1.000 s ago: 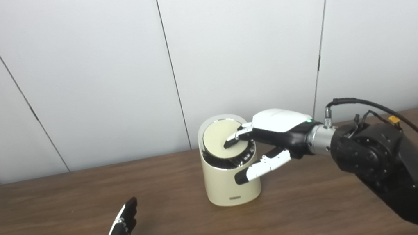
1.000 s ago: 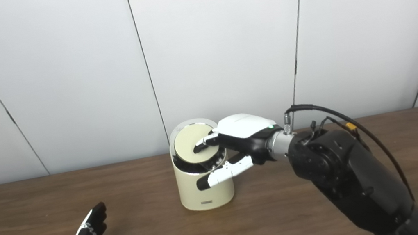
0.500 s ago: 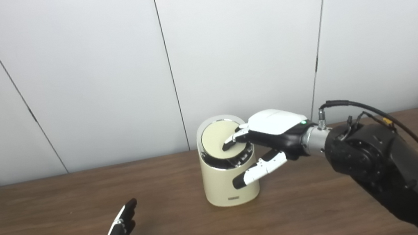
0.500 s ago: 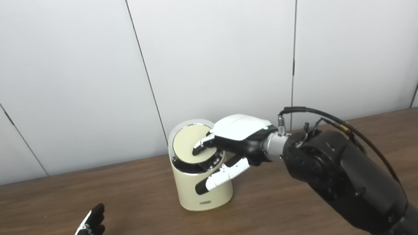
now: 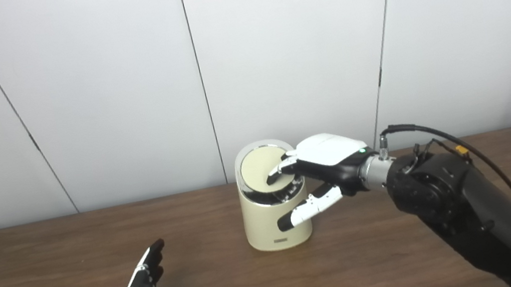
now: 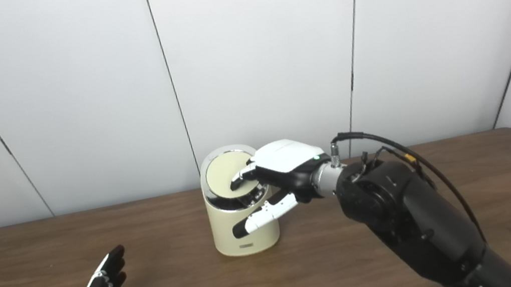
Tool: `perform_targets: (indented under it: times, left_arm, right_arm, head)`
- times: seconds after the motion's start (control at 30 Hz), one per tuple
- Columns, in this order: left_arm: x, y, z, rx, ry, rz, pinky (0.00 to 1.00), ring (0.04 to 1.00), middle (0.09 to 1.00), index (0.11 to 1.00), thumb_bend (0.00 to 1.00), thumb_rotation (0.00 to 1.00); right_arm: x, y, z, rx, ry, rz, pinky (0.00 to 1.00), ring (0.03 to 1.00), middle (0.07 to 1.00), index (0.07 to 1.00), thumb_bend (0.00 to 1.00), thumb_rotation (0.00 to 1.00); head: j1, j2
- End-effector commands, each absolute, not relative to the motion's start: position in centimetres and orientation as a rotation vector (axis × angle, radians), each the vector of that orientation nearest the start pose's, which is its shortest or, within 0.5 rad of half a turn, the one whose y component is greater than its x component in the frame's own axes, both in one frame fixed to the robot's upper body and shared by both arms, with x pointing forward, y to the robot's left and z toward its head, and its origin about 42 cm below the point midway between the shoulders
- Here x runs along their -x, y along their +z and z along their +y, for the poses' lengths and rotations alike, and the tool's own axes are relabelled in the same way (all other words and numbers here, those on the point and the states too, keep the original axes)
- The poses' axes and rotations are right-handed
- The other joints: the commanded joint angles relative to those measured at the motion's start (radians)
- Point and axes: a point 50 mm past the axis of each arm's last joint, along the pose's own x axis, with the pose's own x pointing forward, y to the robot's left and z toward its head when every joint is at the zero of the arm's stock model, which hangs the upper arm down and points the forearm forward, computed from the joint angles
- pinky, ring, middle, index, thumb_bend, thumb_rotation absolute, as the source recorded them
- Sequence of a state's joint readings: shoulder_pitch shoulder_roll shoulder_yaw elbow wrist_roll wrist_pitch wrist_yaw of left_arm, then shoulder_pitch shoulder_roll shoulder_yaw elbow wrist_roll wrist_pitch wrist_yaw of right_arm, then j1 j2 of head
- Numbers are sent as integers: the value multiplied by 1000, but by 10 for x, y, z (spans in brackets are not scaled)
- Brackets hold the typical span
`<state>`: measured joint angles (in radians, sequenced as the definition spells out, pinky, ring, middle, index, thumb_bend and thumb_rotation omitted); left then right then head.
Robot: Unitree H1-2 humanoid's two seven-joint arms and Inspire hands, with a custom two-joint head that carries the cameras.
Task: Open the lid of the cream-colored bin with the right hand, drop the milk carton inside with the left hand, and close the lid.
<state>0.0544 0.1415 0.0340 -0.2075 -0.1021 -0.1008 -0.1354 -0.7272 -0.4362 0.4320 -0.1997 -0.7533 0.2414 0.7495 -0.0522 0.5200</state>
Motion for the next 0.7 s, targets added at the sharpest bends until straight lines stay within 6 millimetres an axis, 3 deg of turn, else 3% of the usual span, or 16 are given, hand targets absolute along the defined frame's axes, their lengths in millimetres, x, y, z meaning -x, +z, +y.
perform_targets:
  times: [0.0,0.23,0.37,0.57,0.67]
  left_arm:
    - [-264,159,258,-76,-120,-301,1000,994,979,970,761,969]
    - [-266,157,258,-76,-118,-299,1000,990,971,965,751,975]
    - [-267,155,259,-81,-114,-292,1000,992,966,965,767,970]
    - [-267,155,260,-83,-115,-294,1000,997,964,963,774,967]
    - [-267,155,260,-82,-113,-295,1000,1000,964,963,770,962]
  right_arm:
    - [-411,316,-167,1442,677,-239,950,946,859,808,860,937]
    - [-403,332,-170,1362,610,-370,962,971,884,879,870,930]
    - [-397,348,-170,1290,509,-474,978,999,989,978,872,898]
    - [-385,364,-177,1201,346,-575,994,1000,1000,1000,882,932]
    - [-376,361,-183,1164,304,-576,971,1000,1000,1000,860,943]
  head:
    - [0,1]
    - [-7,-3]
    - [-8,-5]
    - [-9,-5]
    - [-9,-5]
